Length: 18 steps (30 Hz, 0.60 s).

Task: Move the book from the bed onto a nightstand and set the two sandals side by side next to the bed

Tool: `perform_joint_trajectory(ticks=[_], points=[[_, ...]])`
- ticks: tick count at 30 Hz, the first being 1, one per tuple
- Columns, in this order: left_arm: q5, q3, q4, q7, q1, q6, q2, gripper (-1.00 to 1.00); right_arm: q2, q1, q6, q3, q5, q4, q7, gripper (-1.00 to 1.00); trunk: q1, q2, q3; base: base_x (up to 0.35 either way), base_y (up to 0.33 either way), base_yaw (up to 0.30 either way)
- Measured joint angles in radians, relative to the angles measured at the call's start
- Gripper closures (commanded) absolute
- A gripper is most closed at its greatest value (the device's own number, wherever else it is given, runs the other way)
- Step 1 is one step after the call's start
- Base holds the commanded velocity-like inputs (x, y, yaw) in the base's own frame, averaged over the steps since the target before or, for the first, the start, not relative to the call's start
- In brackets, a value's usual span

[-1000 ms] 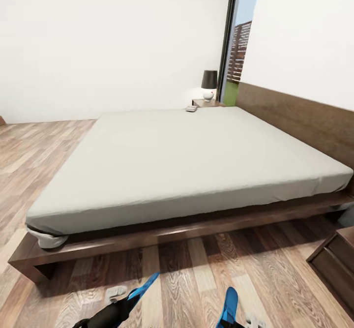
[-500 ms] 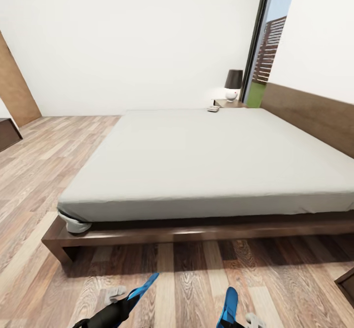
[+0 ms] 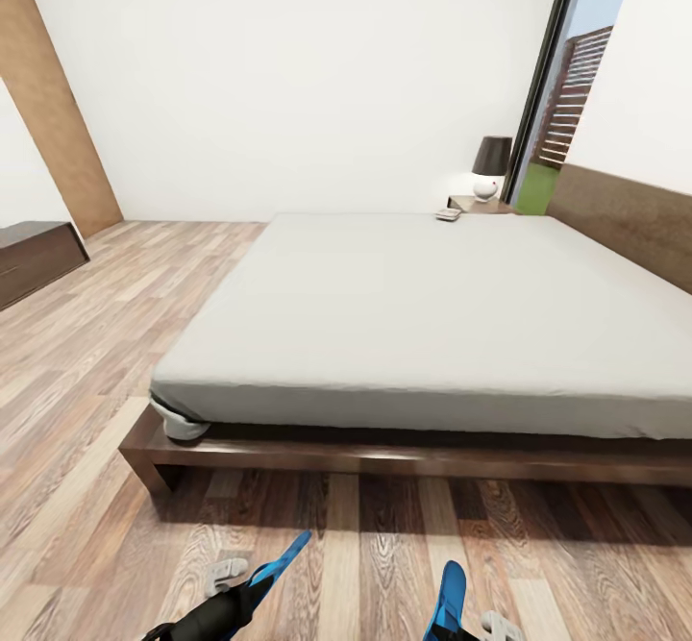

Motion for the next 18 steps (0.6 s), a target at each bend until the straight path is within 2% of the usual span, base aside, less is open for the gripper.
perform_joint_trajectory(ticks=[14, 16, 18], points=[[0.000, 0.000, 0.000, 0.000, 0.000, 0.000, 0.001, 1.00, -0.002, 0.000, 0.001, -0.001, -0.005, -0.001, 0.003, 1.00, 0.000, 0.000, 0.000, 0.000, 0.000, 0.001], [0.000, 0.001, 0.000, 0.000, 0.000, 0.000, 0.001, 1.00, -0.011, 0.000, 0.003, -0.004, -0.007, -0.001, 0.006, 1.00, 0.000, 0.000, 0.000, 0.000, 0.000, 0.000], [0.000, 0.001, 0.000, 0.000, 0.000, 0.000, 0.001, 1.00, -0.036, 0.000, 0.005, -0.006, -0.009, -0.001, 0.009, 1.00, 0.000, 0.000, 0.000, 0.000, 0.000, 0.000]])
